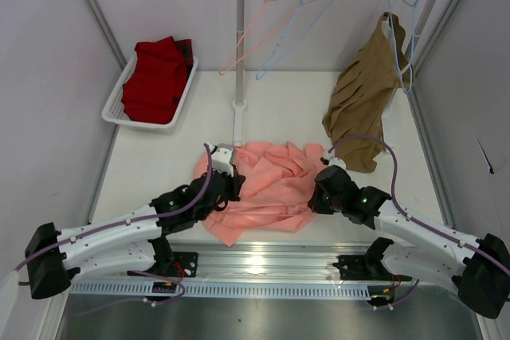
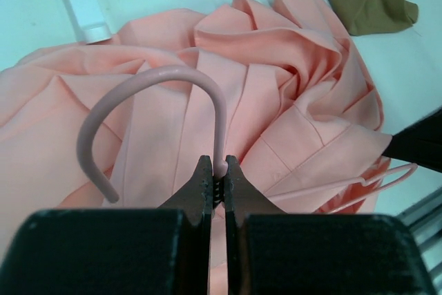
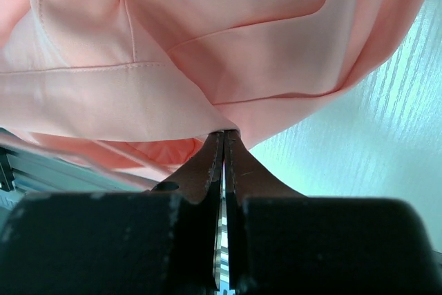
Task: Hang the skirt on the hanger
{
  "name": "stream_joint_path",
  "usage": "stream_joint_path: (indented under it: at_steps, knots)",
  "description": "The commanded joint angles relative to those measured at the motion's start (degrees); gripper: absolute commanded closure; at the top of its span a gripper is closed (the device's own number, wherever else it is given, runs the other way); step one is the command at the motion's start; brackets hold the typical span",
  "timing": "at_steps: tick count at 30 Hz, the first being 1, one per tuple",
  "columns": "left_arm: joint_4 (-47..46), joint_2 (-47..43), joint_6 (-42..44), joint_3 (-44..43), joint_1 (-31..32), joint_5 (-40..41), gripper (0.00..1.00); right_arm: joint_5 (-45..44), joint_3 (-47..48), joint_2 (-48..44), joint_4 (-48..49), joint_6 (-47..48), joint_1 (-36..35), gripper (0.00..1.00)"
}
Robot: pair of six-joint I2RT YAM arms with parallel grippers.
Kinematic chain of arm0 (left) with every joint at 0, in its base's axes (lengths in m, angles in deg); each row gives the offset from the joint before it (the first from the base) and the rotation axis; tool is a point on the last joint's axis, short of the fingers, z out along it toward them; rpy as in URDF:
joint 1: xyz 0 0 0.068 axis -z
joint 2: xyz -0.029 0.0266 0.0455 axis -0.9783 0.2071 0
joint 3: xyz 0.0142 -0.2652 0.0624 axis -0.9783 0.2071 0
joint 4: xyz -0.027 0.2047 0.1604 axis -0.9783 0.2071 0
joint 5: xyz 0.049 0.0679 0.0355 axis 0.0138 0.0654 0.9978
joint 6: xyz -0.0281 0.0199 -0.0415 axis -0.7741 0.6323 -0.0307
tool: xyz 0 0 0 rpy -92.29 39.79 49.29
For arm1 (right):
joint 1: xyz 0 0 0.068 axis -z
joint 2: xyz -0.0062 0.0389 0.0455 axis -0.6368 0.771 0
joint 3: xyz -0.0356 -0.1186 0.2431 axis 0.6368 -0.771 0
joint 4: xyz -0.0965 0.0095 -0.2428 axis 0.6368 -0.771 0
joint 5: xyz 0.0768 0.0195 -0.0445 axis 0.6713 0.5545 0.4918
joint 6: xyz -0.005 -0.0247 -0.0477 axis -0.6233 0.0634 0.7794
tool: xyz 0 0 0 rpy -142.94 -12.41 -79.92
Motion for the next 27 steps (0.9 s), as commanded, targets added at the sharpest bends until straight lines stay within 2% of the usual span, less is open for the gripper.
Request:
stream_joint_path:
  at_steps: [1, 8, 15, 22, 27]
  knots:
    - [-0.33, -1.01, -0.97, -3.52, -1.21, 6.81, 1.0, 0.3, -0.63, -1.12, -1.92, 1.26, 0.22, 1.0]
    - [0.11, 0.21, -1.76, -5.27, -1.3, 9.45, 1.0, 0.91, -0.54, -2.35, -2.71, 1.61, 0.31, 1.0]
    - [-4.37, -0.04, 1.75, -4.32, -1.3, 4.71, 1.0, 1.52, 0.42, -2.27, -2.8, 2.31, 2.06, 1.0]
    - [-5.08, -3.82, 3.07, -0.54, -1.21, 3.3, 1.0, 4.25, 3.06, -0.34, -1.57, 3.72, 5.76, 1.0]
    - [-5.34, -3.3, 3.95, -0.1, -0.95, 2.68, 1.0, 6.71, 4.38, 0.55, -0.96, 3.98, 7.08, 1.0]
